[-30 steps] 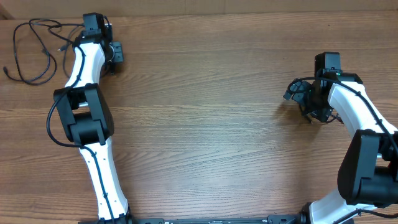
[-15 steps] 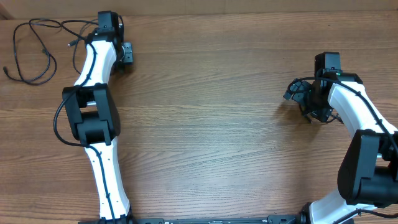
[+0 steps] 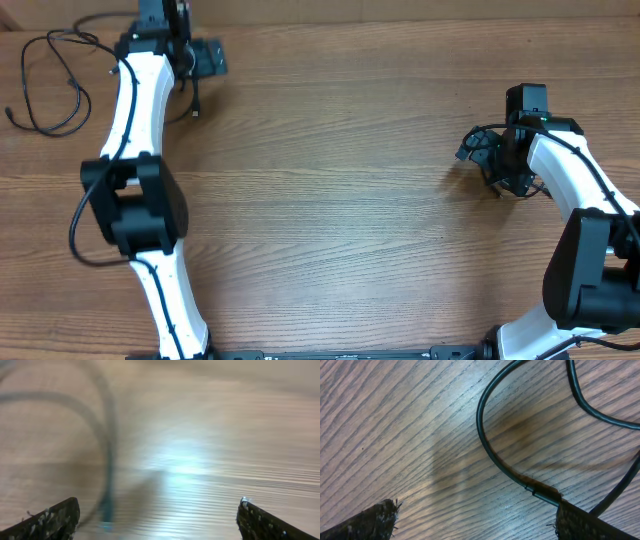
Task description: Untangle cables
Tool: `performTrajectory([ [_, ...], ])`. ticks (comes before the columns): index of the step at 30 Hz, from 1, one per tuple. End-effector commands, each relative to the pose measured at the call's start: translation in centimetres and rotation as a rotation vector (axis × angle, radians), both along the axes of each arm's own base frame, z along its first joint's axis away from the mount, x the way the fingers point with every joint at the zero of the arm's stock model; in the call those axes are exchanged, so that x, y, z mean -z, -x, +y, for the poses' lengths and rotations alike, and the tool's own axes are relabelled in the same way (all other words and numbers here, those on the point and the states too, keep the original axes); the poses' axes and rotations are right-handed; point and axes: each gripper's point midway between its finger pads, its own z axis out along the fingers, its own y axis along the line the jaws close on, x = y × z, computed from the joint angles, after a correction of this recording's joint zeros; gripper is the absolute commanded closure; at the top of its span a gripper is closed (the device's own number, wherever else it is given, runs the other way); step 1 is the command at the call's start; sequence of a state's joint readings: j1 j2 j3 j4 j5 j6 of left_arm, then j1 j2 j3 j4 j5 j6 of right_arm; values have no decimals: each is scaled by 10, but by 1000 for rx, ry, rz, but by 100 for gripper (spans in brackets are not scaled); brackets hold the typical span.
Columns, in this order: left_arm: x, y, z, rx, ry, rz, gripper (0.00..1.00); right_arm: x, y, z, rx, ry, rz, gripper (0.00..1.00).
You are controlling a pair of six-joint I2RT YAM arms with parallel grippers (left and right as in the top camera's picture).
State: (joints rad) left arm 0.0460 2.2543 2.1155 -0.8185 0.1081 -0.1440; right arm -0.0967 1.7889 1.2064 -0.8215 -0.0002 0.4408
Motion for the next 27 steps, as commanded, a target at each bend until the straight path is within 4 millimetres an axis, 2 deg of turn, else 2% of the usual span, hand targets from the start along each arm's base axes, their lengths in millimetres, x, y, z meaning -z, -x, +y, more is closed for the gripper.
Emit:
performTrajectory([
  [1,-44,6,-63,145,147,-72,0,1,1,2,-3,-2,1,0],
  [4,-46,12,-95,224,207,-67,0,-3,-7,-9,-18,67,-29,0],
  [8,-42,25,-126,286,239,-20,0,-5,-13,-11,-16,77,-52,0],
  [12,-37,36,-141,311,240,21,0,-5,-13,-11,-16,77,-52,0],
  [14,-36,39,-149,304,254,34,0,-7,-19,-9,-8,62,-79,0],
  [18,-34,47,-161,271,290,77,0,-12,-20,33,-113,-165,-100,0],
  [19,-32,50,-162,262,295,97,0,-15,-14,48,-177,-241,-85,0],
  [20,-29,55,-164,258,298,119,1,-16,-3,55,-189,-281,-45,0],
  [21,-27,59,-165,256,299,140,0,-15,6,53,-170,-277,1,0],
  [23,-23,67,-167,242,305,178,0,-9,25,29,-96,-147,104,0],
  [25,-21,71,-169,231,311,200,1,-14,32,14,-90,-56,147,0],
  [27,-20,75,-173,237,310,212,0,-29,29,12,-115,-44,146,0],
])
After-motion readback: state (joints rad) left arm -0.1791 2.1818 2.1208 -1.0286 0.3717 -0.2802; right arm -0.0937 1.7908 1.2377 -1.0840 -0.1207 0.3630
